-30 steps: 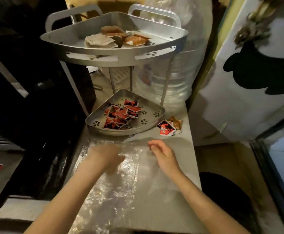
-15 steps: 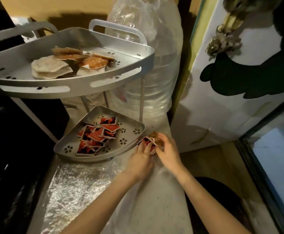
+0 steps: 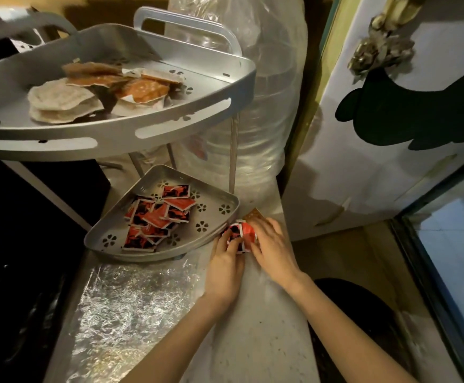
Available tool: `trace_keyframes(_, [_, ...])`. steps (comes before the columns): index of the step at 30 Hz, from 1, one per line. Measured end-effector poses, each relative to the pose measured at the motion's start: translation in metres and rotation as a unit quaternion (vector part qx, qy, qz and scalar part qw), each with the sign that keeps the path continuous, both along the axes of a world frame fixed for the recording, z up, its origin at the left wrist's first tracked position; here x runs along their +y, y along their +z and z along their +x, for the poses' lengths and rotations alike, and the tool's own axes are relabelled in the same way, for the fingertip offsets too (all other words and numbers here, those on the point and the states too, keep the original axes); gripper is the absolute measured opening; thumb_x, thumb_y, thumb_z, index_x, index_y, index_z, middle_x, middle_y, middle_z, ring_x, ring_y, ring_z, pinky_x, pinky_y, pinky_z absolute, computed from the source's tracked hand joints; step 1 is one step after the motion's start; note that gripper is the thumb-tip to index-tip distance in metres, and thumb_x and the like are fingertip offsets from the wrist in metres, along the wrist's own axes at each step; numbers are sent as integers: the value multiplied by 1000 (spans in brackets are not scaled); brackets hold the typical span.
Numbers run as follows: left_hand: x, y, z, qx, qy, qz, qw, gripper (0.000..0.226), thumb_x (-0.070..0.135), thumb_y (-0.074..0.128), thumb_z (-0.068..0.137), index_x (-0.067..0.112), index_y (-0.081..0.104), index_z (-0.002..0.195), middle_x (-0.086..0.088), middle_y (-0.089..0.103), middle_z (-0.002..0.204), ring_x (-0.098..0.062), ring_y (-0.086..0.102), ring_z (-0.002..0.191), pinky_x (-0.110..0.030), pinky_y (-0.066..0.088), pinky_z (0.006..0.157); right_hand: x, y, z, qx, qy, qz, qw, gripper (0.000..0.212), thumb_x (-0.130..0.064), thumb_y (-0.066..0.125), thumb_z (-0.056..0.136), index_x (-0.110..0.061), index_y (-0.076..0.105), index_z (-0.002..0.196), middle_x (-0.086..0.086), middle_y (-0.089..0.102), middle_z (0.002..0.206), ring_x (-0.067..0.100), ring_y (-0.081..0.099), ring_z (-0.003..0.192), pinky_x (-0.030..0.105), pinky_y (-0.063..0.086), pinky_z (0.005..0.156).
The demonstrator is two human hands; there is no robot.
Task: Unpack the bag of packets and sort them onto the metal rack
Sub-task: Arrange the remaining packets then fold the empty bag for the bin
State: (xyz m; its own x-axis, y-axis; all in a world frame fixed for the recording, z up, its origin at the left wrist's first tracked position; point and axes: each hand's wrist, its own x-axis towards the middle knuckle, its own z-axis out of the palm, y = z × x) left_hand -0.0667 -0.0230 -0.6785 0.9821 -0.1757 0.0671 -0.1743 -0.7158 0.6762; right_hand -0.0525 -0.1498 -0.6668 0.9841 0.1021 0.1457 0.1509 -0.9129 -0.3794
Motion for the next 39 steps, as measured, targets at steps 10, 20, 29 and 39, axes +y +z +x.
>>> trace_keyframes(10, [2, 12, 3, 29, 80, -71, 994, 27, 2, 65, 70, 6, 59, 97, -9, 57, 103, -24, 57, 91, -19, 41, 76, 8, 3, -7, -7, -70, 93, 993, 52, -8, 67, 78, -15, 51, 128, 8, 54, 124, 25, 49, 118, 31, 44, 96])
trace_keyframes(20, [22, 38, -2, 37, 84, -134, 987, 31, 9, 63, 79, 7, 53, 109, -1, 64, 90, -14, 56, 73, -19, 41, 60, 8, 37, -10, 145, -33, 289, 946, 18, -8, 59, 86, -10, 68, 101, 2, 67, 89, 12, 61, 80, 20, 49, 75])
trace_keyframes(29, [78, 82, 41, 4, 121, -136, 983, 24, 15, 61, 85, 9, 63, 108, -6, 70, 100, -17, 66, 84, -22, 50, 73, 47, 60, 44, 82, -63, 369, 923, 18, -22, 55, 90, -22, 56, 108, -3, 65, 96, 15, 63, 93, 26, 51, 79])
trace_keyframes(39, [104, 63, 54, -2, 141, 17, 990, 27, 14, 62, 83, 22, 65, 109, -1, 67, 110, -20, 59, 103, -30, 48, 87, 81, 39, 73, 124, -16, 148, 981, 24, -25, 55, 90, -17, 59, 112, 6, 65, 109, 18, 60, 98, 27, 47, 78])
